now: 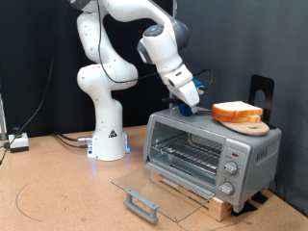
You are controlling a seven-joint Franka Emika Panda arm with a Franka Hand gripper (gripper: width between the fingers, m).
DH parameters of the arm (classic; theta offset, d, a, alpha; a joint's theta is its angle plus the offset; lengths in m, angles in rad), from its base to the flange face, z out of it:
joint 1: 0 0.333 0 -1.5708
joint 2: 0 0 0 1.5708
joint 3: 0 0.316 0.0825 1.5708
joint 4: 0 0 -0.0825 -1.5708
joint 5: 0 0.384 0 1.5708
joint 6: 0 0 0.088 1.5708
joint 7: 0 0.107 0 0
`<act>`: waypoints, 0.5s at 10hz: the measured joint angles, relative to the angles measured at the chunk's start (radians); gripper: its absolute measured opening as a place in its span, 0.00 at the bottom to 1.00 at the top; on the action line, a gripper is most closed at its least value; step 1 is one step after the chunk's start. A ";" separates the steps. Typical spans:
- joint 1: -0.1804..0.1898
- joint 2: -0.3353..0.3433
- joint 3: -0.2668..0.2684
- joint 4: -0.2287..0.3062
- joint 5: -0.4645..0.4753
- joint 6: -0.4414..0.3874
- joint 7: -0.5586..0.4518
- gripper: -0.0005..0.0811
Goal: Make a piece of toast with the oven
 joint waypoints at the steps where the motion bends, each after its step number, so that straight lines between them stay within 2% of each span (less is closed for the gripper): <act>1: 0.000 0.007 0.005 0.000 0.005 0.009 0.000 0.99; 4: 0.000 0.019 0.013 0.001 0.008 0.025 0.000 0.98; 5: 0.000 0.019 0.015 0.001 0.008 0.026 0.000 0.77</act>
